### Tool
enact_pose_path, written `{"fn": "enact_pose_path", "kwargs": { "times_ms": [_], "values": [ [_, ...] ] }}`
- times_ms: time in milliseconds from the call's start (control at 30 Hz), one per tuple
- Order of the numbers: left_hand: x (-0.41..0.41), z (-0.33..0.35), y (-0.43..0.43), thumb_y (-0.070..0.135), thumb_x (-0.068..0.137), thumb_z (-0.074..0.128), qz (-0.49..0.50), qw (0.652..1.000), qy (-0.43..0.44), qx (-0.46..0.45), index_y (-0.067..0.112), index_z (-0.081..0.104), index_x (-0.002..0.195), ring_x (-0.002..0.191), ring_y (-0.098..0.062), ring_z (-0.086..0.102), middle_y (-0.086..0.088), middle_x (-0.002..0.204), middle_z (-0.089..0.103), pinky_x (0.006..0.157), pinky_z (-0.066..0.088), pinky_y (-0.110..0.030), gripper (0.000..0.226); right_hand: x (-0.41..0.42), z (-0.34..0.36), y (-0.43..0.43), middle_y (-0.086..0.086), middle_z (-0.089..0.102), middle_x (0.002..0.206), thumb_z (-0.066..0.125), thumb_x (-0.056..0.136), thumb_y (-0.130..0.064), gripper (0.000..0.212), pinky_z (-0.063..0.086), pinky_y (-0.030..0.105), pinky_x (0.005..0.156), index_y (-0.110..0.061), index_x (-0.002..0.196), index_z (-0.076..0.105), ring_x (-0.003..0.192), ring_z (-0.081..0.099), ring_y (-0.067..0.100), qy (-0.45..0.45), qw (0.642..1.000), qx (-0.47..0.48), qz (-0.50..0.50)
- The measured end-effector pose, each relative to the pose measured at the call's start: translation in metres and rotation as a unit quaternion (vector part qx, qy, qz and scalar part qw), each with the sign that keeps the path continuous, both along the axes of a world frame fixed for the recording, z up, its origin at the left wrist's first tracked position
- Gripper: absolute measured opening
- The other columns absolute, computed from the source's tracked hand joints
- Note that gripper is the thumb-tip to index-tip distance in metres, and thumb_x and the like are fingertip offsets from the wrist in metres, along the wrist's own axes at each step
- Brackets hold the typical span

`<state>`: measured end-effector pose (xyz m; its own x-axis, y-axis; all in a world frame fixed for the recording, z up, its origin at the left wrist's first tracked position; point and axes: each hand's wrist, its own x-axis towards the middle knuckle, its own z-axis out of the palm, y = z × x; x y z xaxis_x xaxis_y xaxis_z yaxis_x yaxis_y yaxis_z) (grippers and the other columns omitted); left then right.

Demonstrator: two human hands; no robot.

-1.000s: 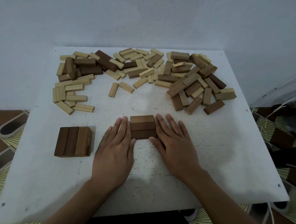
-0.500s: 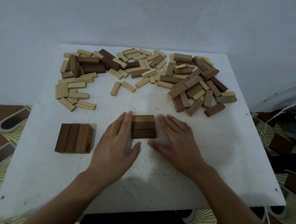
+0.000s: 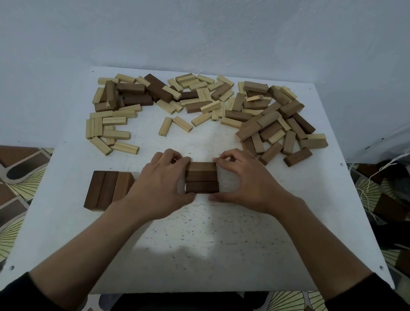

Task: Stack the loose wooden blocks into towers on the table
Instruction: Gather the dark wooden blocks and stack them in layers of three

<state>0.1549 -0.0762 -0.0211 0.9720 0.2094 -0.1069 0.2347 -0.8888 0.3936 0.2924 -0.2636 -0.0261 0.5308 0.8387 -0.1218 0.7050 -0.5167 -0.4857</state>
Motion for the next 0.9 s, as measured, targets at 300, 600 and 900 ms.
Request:
{"fn": "enact_pose_path", "kwargs": {
  "times_ms": [300,600,900],
  "values": [
    [0.0034,0.0002,0.0056,0.05,0.084,0.074,-0.009,1.0,0.013,-0.018,0.023,0.047,0.145,0.12,-0.019,0.04,0.002,0.135,0.042,0.101,0.041,-0.036,0.073,-0.0007,0.0005,0.0044,-0.012,0.047,0.132,0.08,0.069,-0.064,0.086,0.038,0.032,0.096,-0.026,0.142,0.055,0.12,0.038,0.009,-0.008,1.0,0.012,-0.015],
    [0.0018,-0.0035,0.007,0.052,0.083,0.075,-0.007,1.0,-0.004,-0.023,0.022,0.046,0.148,0.117,-0.016,0.04,0.003,0.131,0.048,0.097,0.039,-0.031,0.078,-0.0006,-0.0004,0.006,-0.013,0.047,0.132,0.081,0.068,-0.064,0.085,0.039,0.032,0.095,-0.026,0.141,0.056,0.121,0.04,0.009,-0.002,1.0,0.018,-0.022],
    [0.0038,-0.0028,0.008,0.056,0.081,0.075,-0.009,1.0,-0.003,-0.016,0.023,0.047,0.146,0.117,-0.015,0.041,0.005,0.13,0.05,0.094,0.039,-0.031,0.078,0.0005,-0.0024,0.0039,-0.016,0.044,0.132,0.081,0.069,-0.062,0.086,0.034,0.027,0.092,-0.026,0.143,0.054,0.118,0.037,0.006,0.002,1.0,0.021,-0.018]
  ]
}}
